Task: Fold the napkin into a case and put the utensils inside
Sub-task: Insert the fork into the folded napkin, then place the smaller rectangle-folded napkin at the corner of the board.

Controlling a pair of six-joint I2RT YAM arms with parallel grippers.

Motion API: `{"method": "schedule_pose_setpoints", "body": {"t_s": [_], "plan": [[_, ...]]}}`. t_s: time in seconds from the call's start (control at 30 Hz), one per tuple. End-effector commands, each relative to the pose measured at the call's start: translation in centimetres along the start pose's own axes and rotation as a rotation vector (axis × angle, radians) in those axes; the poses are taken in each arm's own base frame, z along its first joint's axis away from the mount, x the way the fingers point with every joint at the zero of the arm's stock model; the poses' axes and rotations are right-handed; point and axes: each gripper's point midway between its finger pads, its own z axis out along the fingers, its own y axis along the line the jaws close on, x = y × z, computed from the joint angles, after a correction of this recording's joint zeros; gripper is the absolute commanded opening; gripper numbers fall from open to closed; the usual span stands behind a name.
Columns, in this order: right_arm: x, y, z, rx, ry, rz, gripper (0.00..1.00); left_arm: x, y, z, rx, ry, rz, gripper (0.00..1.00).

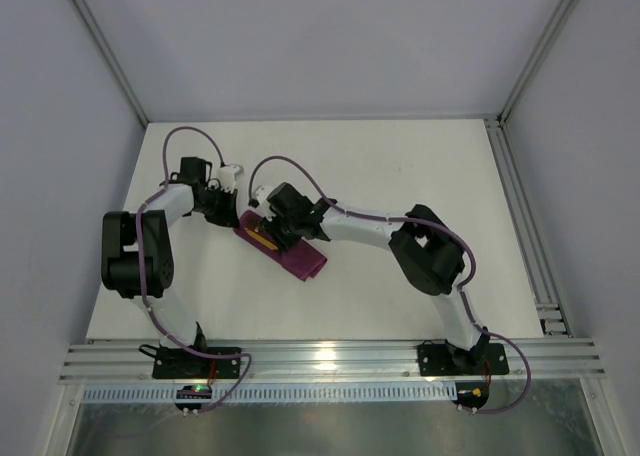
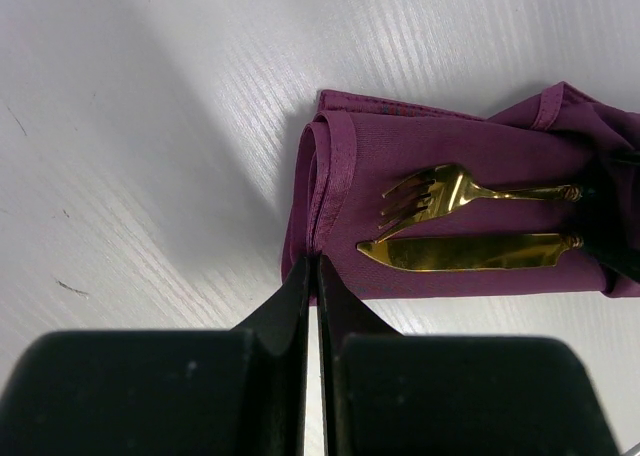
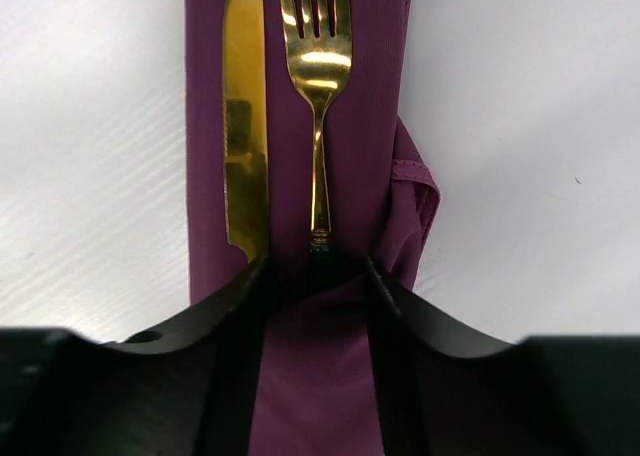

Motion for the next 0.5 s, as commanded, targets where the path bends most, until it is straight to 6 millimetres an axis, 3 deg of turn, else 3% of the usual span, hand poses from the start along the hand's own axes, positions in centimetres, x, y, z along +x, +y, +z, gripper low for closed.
{"method": "schedule_pose_setpoints", "body": {"t_s": [0.0,0.17,0.23,0.27,0.33,0.4,0.47], "plan": [[-7.8,0.5,-5.3,-0.024,-0.195,0.024,0.49,-1.2,0.3,-0.1,-0.002,-0.036,0.031,0.0],[-10.3,0.7,-9.2,-0.045,-0.29,0.087,0.55,-1.4,-0.1,0.2,0.019,-0.036,0.027,0.0],[-9.1,-0.2,-9.7,-0.037,-0.273,0.158,0.56,-1.3,-0.1,0.3,0.022,-0.032,0.022,0.0],[-7.9,-0.7,-10.4,-0.027,-0.262,0.214,0.56,-1.4,-1.4,0.9,0.043,-0.02,0.048,0.0],[-6.3,-1.3,-11.0,-0.005,-0.248,0.255,0.56,-1.4,-2.0,1.4,0.051,-0.01,0.06,0.0],[-3.0,-2.6,-11.3,0.089,-0.202,0.283,0.56,-1.4,-3.1,2.0,0.061,0.003,0.085,0.0],[0.1,-2.7,-11.1,0.112,-0.145,0.291,0.57,-1.9,-3.6,2.4,0.067,0.002,0.099,0.0]]}}
